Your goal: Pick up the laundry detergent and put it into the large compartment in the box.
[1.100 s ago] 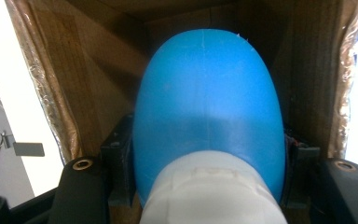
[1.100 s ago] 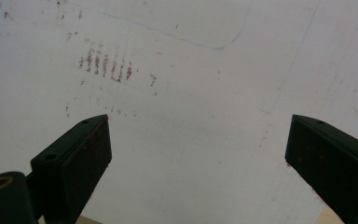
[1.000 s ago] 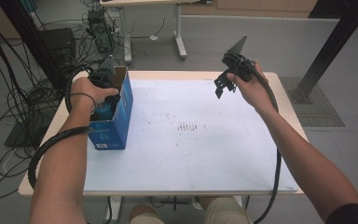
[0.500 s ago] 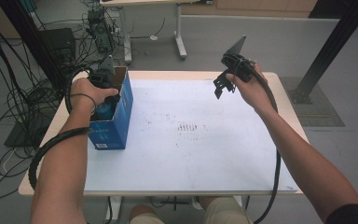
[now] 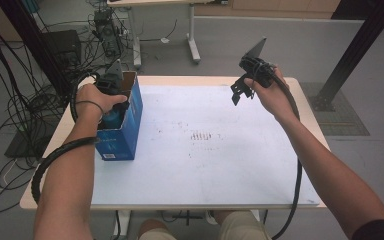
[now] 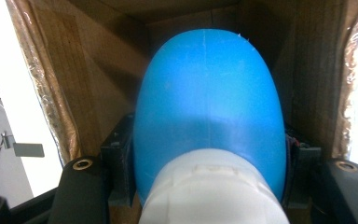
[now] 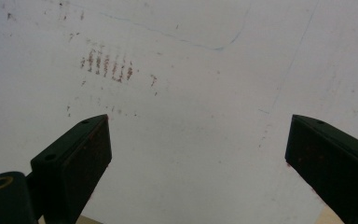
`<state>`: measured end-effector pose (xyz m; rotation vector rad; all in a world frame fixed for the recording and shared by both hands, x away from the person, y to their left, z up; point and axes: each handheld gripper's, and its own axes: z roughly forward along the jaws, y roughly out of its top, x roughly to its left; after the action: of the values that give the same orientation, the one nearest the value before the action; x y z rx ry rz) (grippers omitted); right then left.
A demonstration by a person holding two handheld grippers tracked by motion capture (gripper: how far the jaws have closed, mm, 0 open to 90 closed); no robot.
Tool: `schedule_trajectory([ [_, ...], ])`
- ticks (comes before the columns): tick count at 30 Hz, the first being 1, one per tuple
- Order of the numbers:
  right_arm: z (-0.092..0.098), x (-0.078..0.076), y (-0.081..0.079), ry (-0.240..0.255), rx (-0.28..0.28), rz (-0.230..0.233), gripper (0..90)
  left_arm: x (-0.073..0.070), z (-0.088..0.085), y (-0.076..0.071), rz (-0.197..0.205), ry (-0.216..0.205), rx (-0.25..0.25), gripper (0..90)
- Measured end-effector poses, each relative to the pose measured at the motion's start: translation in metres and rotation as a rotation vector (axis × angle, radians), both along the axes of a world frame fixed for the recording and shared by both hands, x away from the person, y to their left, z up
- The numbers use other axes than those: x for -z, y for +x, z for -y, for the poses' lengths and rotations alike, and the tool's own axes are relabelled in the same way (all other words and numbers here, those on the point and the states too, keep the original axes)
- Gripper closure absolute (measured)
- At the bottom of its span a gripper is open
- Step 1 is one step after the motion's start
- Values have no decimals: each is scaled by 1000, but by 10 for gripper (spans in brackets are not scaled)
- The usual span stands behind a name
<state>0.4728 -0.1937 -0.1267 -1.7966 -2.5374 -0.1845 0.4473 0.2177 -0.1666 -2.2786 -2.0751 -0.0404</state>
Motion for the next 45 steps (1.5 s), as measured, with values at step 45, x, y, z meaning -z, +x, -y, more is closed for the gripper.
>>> schedule_trajectory([
  [45, -4, 2, 0, 0, -9, -6, 71, 0, -3, -3, 15, -11, -6, 371],
])
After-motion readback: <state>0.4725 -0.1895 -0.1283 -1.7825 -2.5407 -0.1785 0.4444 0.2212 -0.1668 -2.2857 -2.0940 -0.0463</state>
